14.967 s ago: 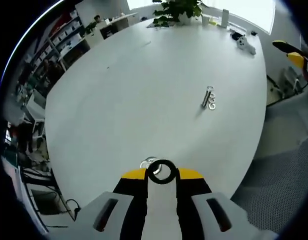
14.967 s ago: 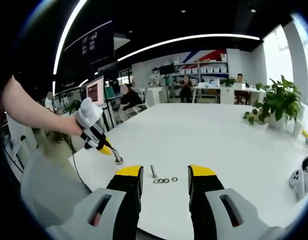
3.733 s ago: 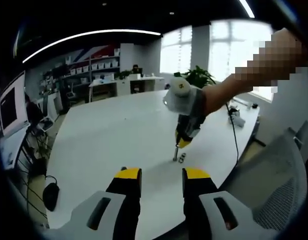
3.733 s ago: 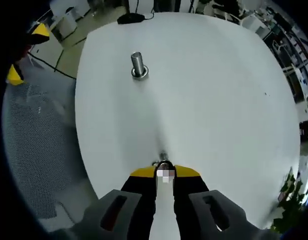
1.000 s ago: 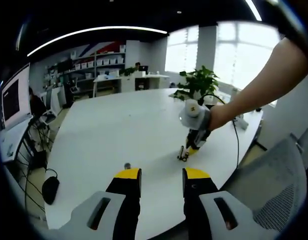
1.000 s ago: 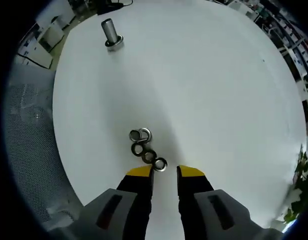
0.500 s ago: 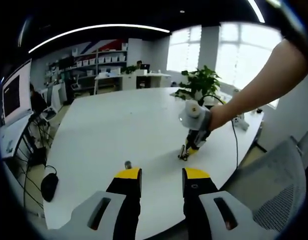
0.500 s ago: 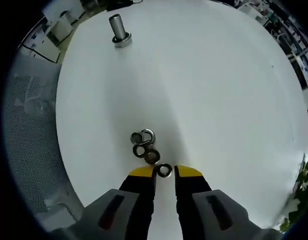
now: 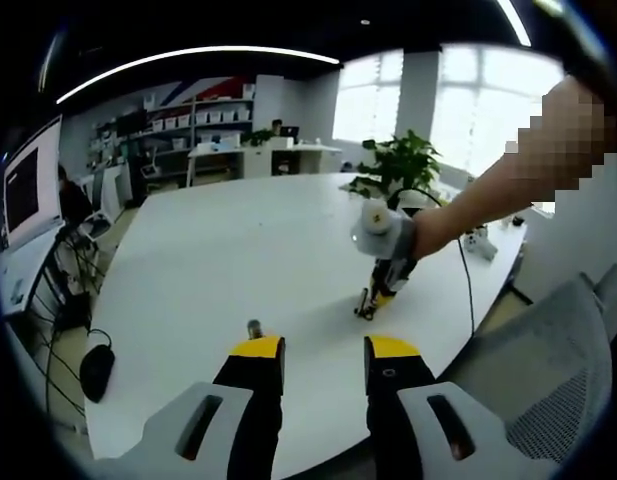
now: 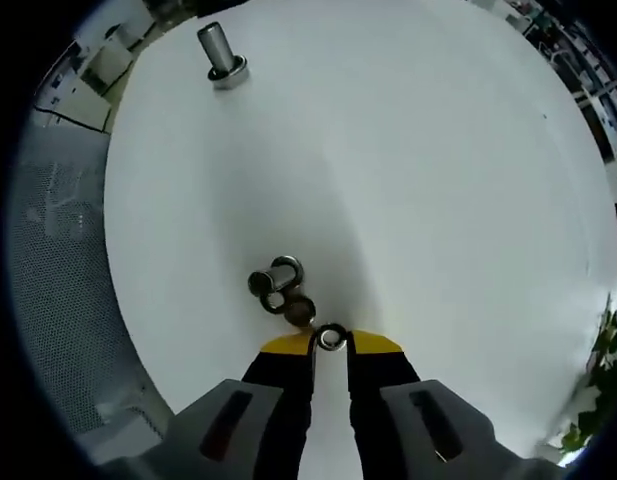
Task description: Place the washer onto the threaded stud by aligning its center hole with the stud, sliding it down to the base, and recovering from edge contact or off-axis alignment until the washer reaches the visible bottom stop.
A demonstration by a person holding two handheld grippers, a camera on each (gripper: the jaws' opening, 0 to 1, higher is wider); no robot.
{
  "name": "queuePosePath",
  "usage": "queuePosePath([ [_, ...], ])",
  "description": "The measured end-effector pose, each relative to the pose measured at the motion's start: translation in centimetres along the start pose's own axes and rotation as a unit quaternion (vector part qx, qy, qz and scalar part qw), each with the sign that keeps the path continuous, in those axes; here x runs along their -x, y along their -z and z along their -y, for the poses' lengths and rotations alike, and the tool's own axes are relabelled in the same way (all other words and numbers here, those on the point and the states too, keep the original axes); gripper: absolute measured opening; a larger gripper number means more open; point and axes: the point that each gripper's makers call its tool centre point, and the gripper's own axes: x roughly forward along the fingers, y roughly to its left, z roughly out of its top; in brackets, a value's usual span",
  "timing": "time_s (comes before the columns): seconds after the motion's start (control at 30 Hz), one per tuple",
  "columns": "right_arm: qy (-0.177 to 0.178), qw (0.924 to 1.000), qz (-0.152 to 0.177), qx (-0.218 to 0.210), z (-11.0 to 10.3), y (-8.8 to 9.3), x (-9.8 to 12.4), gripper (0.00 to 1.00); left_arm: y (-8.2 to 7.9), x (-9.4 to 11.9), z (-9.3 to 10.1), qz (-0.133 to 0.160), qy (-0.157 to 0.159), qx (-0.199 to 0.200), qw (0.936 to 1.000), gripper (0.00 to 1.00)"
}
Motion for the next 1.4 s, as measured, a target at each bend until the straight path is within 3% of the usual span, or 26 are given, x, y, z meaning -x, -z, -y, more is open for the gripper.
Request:
queuePosePath([
  [0.2,0.008,0.9998,-0.009,-0.018,0.2,0.0,0.0,0.13,-0.1,0.0,0.0,0.001,0.000,0.001,1.0000,0.29],
  [0.43,0.019,0.9980,0.008,-0.059,0.2,0.0,0.2,0.13,-0.2,0.0,0.0,0.005,0.002,0.002,1.0000,0.29],
  [0.57,0.026,0.9978,0.009,-0.060,0.1,-0.1,0.2,0.13,-0.3,0.0,0.1,0.007,0.003,0.003,1.0000,0.29],
  [0.73,0.057,0.9918,0.047,-0.104,0.3,0.1,0.3,0.13,-0.5,0.1,0.1,0.011,0.004,0.003,0.9999,0.30],
  [0.8,0.047,0.9887,0.060,-0.129,-0.1,0.3,0.4,0.13,-0.4,0.1,0.2,0.010,0.005,0.002,0.9999,0.30],
  [1.1,0.037,0.9890,0.045,-0.136,-0.7,1.3,0.5,0.13,-0.3,0.1,0.0,0.008,0.000,-0.001,1.0000,0.30],
  [1.4,0.048,0.9850,0.086,-0.142,-0.5,0.2,2.8,0.13,-0.5,0.1,0.1,0.009,0.002,-0.006,0.9999,0.30],
])
